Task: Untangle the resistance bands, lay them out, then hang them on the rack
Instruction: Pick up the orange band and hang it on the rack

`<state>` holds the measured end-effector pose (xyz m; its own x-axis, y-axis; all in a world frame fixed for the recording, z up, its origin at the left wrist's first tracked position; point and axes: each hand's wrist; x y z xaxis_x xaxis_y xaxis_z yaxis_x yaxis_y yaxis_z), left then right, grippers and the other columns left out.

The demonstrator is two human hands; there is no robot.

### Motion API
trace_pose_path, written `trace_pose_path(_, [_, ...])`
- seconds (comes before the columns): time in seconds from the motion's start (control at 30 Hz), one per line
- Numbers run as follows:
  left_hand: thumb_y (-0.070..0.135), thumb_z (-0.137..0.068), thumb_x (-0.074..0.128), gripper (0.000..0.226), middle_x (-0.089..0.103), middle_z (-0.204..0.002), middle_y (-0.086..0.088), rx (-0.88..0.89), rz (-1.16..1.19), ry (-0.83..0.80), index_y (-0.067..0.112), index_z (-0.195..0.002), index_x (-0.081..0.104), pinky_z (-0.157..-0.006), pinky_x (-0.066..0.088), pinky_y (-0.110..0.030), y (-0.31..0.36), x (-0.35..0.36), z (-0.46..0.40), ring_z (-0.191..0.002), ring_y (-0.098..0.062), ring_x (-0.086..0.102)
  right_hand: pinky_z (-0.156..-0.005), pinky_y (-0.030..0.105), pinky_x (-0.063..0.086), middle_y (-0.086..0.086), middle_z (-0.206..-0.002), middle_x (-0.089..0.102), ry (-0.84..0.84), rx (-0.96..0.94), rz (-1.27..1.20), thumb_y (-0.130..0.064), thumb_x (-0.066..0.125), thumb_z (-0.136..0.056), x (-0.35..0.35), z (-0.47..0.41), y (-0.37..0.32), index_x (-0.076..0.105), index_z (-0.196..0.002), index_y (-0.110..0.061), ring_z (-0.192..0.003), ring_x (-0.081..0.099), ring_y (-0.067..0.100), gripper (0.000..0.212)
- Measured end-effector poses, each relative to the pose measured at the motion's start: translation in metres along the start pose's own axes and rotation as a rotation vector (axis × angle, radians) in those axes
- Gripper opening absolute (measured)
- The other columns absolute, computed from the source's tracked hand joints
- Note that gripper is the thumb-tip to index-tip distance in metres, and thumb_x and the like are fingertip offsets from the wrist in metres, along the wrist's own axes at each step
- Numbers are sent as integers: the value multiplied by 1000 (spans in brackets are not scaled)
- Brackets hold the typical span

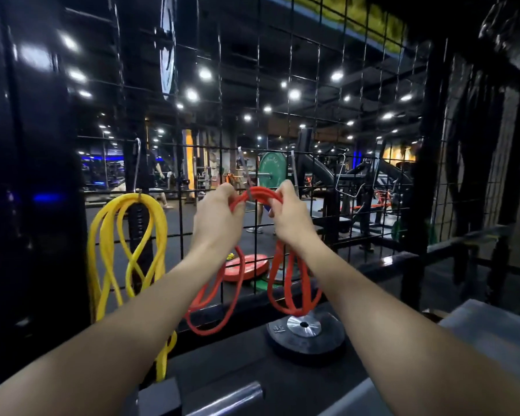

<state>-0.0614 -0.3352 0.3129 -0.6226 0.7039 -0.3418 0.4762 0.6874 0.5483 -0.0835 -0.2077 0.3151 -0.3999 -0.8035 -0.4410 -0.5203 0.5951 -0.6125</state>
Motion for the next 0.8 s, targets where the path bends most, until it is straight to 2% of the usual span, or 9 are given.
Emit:
trace_pose_path(0.13, [22,-90,57,10,58,-76,6,-72,117,6,18,-81,57,-52,35,-10,-1,2,8,-66,-7,50,-65,36,49,4,-82,59,-3,60,-129,-12,36,-99,13,8,3,37,-91,-18,-70,56,18,10])
trace_pose_path(0.23, [33,-88,60,12,62,-79,6,-84,206,30,26,-79,57,-62,46,-22,-3,-6,16,-74,-15,60,-62,28,50,12,-83,60,-121,124,-368,-13,41,-98,22,17,-3,39,-88,-14,-66,57,16,10])
trace_pose_path(0.27, [36,-88,60,12,62,-78,7,-71,222,37,26,-81,58,-62,46,-19,-2,-11,19,-72,-12,60,-61,28,50,13,-82,60,-157,145,-452,-14,43,-98,21,20,-7,39,-89,-11,-63,58,17,10])
trace_pose_path(0.4, [37,-90,57,16,61,-73,12,3,198,56,23,-93,63,-46,38,-12,1,-27,25,-58,-4,54,-69,36,53,13,-74,63,-281,244,-732,-14,44,-98,11,24,-18,41,-89,-10,-62,60,20,10])
trace_pose_path(0.47, [32,-93,53,21,64,-77,6,-11,200,39,19,-103,66,-47,39,-12,-2,-28,26,-64,-10,60,-68,38,53,12,-79,62,-293,245,-647,-11,45,-98,11,24,-18,41,-90,-10,-68,61,21,9])
trace_pose_path(0.53, [28,-94,51,26,69,-91,-3,-30,186,-5,17,-113,65,-61,47,-27,-6,-27,28,-82,-20,65,-61,33,53,10,-83,60,-242,206,-440,-6,47,-95,16,21,-16,44,-86,-13,-70,60,20,12])
trace_pose_path(0.63, [21,-92,56,26,66,-87,4,-61,193,-55,21,-116,65,-62,47,-29,-12,-23,30,-70,-14,60,-68,36,56,1,-78,59,-128,167,-261,-2,53,-90,19,18,-13,52,-85,-16,-74,63,22,15])
trace_pose_path(0.73, [20,-89,62,28,64,-75,16,-189,349,-111,23,-116,65,-61,57,-37,-11,-20,31,-61,-14,58,-77,40,56,1,-83,64,-57,155,-223,-2,53,-90,14,21,-12,57,-80,-22,-83,67,23,22])
trace_pose_path(0.8, [18,-87,64,30,63,-73,19,-232,421,-135,24,-117,63,-60,58,-32,-9,-18,32,-57,-7,61,-79,40,56,2,-87,66,-28,149,-197,-1,52,-89,13,23,-11,62,-87,-19,-86,67,23,20])
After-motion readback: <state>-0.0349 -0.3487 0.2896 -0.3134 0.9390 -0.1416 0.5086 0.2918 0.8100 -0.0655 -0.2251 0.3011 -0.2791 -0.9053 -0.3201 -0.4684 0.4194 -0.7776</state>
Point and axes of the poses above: each hand's wrist, its own z-axis away from the middle knuckle, its own x-axis out of the palm, y = z × x
